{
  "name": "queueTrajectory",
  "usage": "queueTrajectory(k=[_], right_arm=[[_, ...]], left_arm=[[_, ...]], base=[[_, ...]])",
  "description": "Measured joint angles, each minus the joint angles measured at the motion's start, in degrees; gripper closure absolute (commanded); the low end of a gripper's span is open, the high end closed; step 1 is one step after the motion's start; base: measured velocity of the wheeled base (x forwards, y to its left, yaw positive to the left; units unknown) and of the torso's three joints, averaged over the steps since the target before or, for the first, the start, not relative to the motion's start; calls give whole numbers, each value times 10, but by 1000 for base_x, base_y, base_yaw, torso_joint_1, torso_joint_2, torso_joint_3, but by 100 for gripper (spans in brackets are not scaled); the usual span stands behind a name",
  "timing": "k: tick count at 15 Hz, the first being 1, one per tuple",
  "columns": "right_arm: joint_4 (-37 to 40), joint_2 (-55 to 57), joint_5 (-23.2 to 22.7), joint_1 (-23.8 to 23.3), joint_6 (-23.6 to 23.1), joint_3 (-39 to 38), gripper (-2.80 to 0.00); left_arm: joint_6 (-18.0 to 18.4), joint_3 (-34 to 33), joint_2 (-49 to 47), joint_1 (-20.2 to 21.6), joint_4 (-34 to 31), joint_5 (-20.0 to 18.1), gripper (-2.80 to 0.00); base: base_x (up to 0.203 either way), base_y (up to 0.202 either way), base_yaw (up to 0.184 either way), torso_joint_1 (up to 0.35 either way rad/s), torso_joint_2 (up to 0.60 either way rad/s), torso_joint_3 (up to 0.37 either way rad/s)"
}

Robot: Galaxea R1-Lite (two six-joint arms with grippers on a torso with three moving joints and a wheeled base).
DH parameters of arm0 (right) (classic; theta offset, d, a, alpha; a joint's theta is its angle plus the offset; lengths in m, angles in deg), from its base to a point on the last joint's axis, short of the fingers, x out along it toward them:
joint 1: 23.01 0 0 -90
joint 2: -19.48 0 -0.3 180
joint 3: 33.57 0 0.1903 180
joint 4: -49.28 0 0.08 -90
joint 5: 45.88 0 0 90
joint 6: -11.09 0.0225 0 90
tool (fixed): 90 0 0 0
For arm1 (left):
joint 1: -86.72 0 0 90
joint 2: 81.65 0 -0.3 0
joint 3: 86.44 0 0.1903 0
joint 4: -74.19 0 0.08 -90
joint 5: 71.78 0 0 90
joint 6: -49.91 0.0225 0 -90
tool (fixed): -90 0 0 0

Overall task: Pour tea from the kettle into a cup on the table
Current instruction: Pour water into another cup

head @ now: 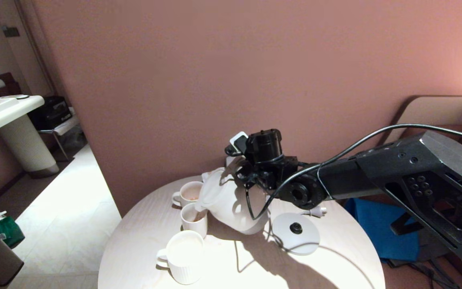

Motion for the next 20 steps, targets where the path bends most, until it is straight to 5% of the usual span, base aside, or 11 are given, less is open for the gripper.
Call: queueTrajectory(k=[11, 20], right_arm=[[-3, -23, -2, 0, 223, -43, 0], [-3, -43, -5, 0, 290, -90, 0]], left_arm=[[0, 0, 0, 0, 0, 0, 0], [0, 0, 0, 0, 1, 0, 0]], base=[[0, 0, 0, 0, 0, 0], [0, 0, 0, 0, 0, 0]])
